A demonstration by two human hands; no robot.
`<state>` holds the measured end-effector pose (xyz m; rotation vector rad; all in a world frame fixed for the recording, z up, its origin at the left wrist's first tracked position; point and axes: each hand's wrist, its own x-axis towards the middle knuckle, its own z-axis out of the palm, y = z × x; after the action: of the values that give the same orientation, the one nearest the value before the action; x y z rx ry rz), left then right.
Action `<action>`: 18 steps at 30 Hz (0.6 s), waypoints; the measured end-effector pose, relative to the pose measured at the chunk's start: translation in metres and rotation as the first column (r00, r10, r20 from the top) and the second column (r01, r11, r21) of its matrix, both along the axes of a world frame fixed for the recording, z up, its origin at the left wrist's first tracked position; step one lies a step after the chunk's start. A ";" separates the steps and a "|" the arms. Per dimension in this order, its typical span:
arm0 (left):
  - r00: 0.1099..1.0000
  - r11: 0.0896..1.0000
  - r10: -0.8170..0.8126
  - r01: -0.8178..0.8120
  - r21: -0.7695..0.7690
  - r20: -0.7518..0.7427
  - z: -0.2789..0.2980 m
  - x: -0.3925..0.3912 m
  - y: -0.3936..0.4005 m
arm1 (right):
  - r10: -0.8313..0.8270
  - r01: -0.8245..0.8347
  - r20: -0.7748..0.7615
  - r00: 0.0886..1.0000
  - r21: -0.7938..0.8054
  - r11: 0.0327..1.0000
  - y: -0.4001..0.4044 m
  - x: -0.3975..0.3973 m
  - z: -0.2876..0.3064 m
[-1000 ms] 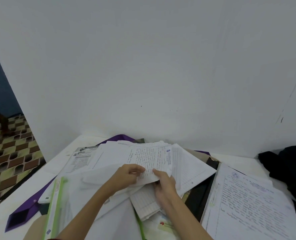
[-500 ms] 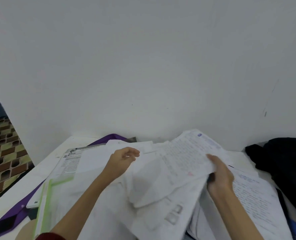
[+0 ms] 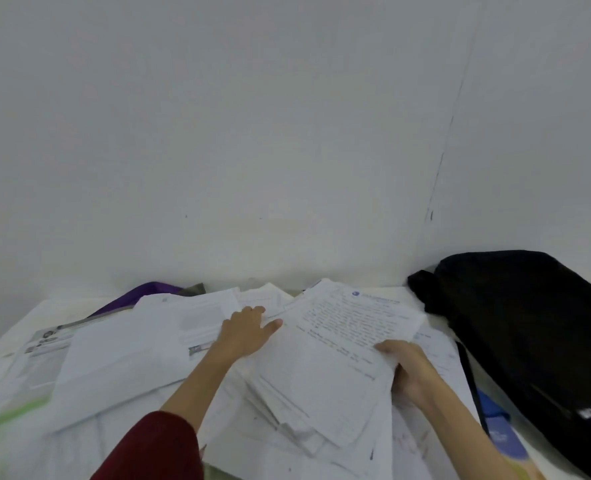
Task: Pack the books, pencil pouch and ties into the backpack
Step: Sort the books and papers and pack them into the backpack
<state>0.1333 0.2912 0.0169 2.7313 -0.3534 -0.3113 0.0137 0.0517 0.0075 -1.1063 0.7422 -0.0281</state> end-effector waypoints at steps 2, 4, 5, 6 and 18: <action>1.000 0.999 0.010 -0.011 0.040 0.021 0.003 0.003 0.001 | -0.042 0.043 0.037 0.998 -0.039 0.998 -0.001 0.003 -0.003; 1.000 1.000 -0.006 0.005 -0.013 -0.027 0.004 0.005 0.004 | -0.059 0.062 0.037 0.998 -0.098 0.993 0.000 0.005 -0.006; 0.998 0.999 -0.006 0.005 -0.032 -0.059 0.005 0.004 0.006 | -0.049 0.052 0.035 0.998 -0.115 0.992 -0.001 0.007 -0.007; 0.996 0.999 -0.008 0.004 -0.046 -0.090 0.007 0.001 0.007 | -0.028 0.030 0.019 0.999 -0.116 0.993 0.000 0.006 -0.005; 0.958 0.814 -0.021 -0.149 -0.561 -0.286 0.016 -0.037 0.009 | 0.169 -0.042 0.362 0.917 -0.335 0.941 0.012 -0.001 0.066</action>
<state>0.0966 0.3004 0.0324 2.0554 -0.2253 -0.4764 0.0126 0.0636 0.0738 -1.4001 0.3234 -0.2768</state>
